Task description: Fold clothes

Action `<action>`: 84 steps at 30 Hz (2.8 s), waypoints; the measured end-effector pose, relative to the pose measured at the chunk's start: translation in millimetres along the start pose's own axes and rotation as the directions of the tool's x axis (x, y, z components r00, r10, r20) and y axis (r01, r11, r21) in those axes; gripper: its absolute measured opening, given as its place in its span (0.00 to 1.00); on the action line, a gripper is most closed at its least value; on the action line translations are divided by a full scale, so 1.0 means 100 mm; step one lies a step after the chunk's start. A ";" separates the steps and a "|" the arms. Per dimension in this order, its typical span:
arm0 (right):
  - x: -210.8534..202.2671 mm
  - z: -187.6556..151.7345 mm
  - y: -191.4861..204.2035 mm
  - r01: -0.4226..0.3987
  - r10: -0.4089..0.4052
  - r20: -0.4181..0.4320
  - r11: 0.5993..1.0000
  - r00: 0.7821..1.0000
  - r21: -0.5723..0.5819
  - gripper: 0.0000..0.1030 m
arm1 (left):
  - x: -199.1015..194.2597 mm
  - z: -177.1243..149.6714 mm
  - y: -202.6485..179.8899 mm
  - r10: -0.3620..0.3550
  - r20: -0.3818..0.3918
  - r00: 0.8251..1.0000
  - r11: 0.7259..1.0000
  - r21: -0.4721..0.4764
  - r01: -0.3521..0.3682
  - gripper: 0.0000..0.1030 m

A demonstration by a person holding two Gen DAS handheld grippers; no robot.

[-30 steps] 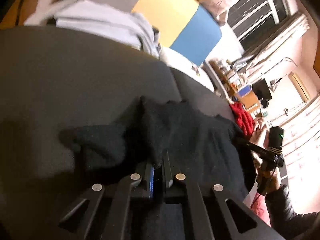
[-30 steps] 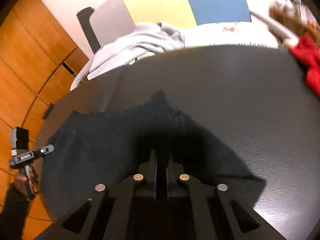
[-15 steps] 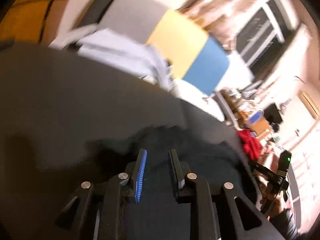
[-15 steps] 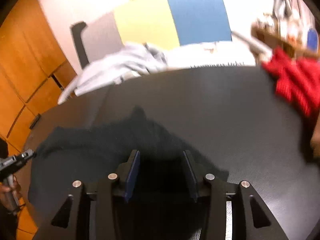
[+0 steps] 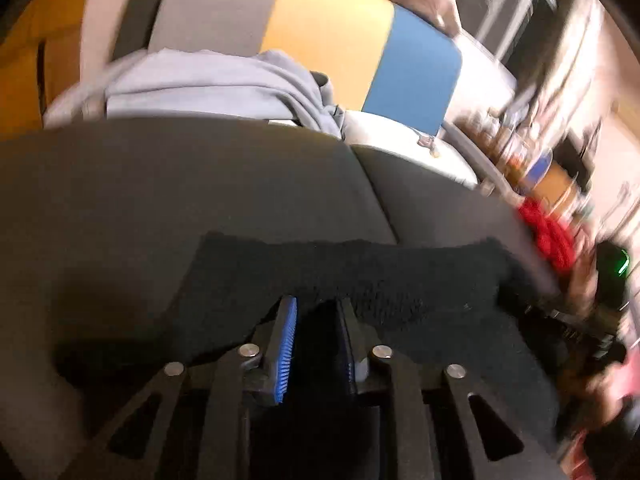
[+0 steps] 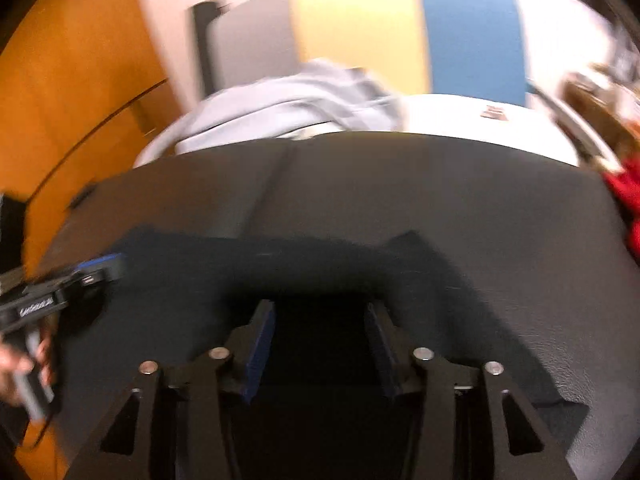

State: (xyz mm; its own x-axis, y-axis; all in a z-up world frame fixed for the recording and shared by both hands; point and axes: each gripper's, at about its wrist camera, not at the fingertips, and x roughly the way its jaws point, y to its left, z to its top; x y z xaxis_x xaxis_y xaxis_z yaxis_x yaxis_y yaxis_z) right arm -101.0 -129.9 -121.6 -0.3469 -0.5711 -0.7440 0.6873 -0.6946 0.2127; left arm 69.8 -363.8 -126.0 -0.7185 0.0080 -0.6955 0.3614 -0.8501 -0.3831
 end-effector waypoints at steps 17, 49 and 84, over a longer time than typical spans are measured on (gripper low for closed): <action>-0.06 -0.12 -0.10 -0.138 0.136 0.042 0.988 0.990 0.067 0.74 | -1.32 -0.60 1.18 -0.104 0.105 0.989 0.921 -0.365 0.135 0.47; -0.69 -0.30 0.06 -0.390 0.343 -0.257 0.907 0.903 -0.161 0.94 | -0.90 -0.42 1.29 -0.321 -0.039 0.946 0.874 -0.398 0.280 0.09; -0.55 -1.03 0.30 -0.347 0.262 -0.268 0.871 0.927 -0.347 1.00 | -1.69 0.57 0.02 -0.485 0.181 0.856 0.787 -0.336 0.517 0.00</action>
State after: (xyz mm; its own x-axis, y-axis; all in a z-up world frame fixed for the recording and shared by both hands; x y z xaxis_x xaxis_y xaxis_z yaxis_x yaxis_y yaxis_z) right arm 4.6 -74.5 -139.7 0.0298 -0.5943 -0.8037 0.9405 -0.2555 0.2238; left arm 157.6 -396.7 25.8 -0.8978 0.3232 -0.2993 0.1126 -0.4886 -0.8652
